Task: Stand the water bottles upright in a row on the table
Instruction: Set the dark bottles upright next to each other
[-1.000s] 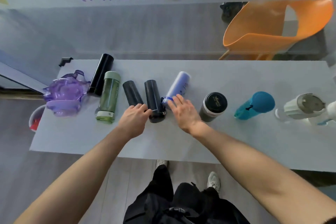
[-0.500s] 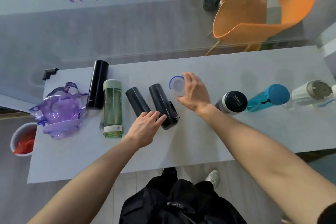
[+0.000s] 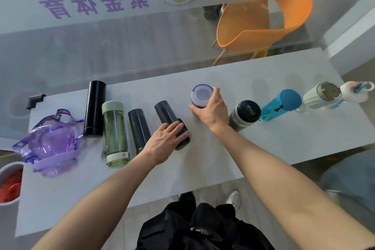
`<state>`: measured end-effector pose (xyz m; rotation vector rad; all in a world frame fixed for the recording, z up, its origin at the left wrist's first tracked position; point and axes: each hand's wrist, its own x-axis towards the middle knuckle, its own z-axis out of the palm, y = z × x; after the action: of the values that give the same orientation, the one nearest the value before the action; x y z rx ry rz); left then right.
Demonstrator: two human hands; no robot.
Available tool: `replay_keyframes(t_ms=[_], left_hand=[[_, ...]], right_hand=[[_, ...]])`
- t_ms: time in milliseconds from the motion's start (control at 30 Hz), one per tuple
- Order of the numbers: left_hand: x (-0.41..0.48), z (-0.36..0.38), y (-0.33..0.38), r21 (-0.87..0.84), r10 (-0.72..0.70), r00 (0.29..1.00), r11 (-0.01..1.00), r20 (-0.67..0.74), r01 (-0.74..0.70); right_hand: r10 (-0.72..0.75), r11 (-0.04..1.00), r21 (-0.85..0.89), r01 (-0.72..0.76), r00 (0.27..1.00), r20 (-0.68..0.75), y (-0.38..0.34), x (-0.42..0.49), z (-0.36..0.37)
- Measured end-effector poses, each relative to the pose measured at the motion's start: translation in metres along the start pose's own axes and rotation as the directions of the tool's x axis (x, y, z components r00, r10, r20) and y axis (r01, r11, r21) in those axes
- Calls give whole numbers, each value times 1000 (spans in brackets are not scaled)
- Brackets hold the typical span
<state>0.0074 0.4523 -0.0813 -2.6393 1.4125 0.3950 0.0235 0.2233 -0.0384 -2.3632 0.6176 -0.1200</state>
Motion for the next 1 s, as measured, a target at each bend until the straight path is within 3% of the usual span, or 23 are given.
replay_keyframes(t_ms=[233,300,400,467,567,633,733,833,900,1000], left_hand=[[15,8,4,97,56,998,994,0,-56],[19,7,4,114,73,997,991,-15,-71],[23,9,-1,111,104,994,989,-45,-98],[22,10,-8,75,107,991,992,-86,-101],[18,2,-12,-40,16,980,999,-197,-25],[13,-12,-10,-172,-131,947,982,-294,82],[3,-36,-4,-470,-474,816,833,-332,293],[0,-53,1,-750,-786,578,515,-221,414],[1,-58,1,-839,-880,462,330,-108,433],[0,-59,1,-865,-923,385,213,-25,454]], right_hand=[[131,987,-108,-121,987,89,24,-41,-10],[150,971,-214,-105,966,210,40,-63,-11],[194,932,-363,-23,875,443,64,-89,-10],[203,914,-405,28,832,516,75,-100,-10],[214,895,-441,71,799,562,85,-111,-12],[212,886,-453,100,782,587,91,-113,-13],[191,884,-447,140,764,617,93,-113,-13],[168,887,-430,169,749,641,89,-110,-15],[157,882,-431,189,744,649,88,-109,-17],[147,879,-428,210,736,661,89,-110,-20]])
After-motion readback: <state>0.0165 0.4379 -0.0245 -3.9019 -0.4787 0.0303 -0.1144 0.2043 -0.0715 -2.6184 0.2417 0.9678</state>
